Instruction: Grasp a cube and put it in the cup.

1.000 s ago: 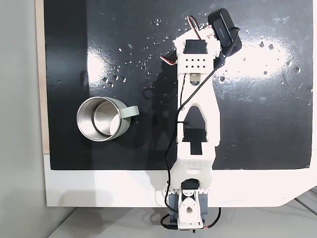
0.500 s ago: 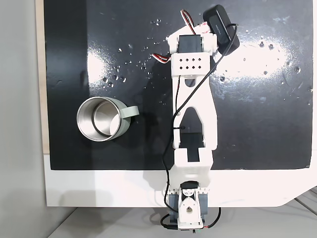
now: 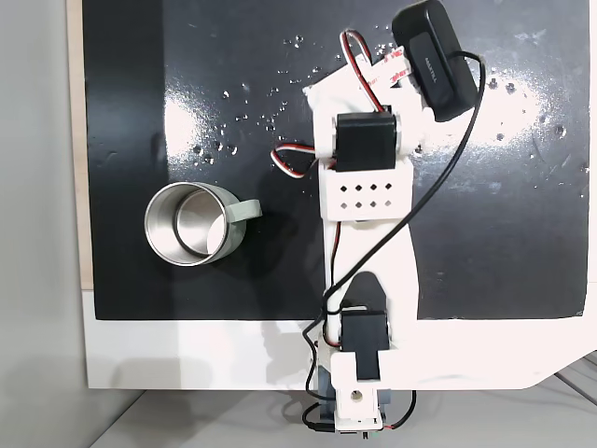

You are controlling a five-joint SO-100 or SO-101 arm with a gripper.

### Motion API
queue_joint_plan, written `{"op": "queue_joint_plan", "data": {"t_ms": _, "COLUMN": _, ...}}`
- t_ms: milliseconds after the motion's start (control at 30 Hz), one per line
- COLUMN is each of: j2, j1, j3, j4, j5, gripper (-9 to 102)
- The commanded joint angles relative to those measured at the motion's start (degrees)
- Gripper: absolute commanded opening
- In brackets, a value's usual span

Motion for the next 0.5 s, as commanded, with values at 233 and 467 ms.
{"op": "queue_joint_plan", "data": {"t_ms": 233, "j2": 5.4, "j1": -10.1, "j3": -3.6, "j4": 6.8, "j5": 3.2, "gripper": 2}}
{"op": "queue_joint_plan", "data": {"t_ms": 467, "j2": 7.2, "j1": -24.3, "j3": -1.7, "j4": 10.5, "j5": 7.6, "gripper": 2}}
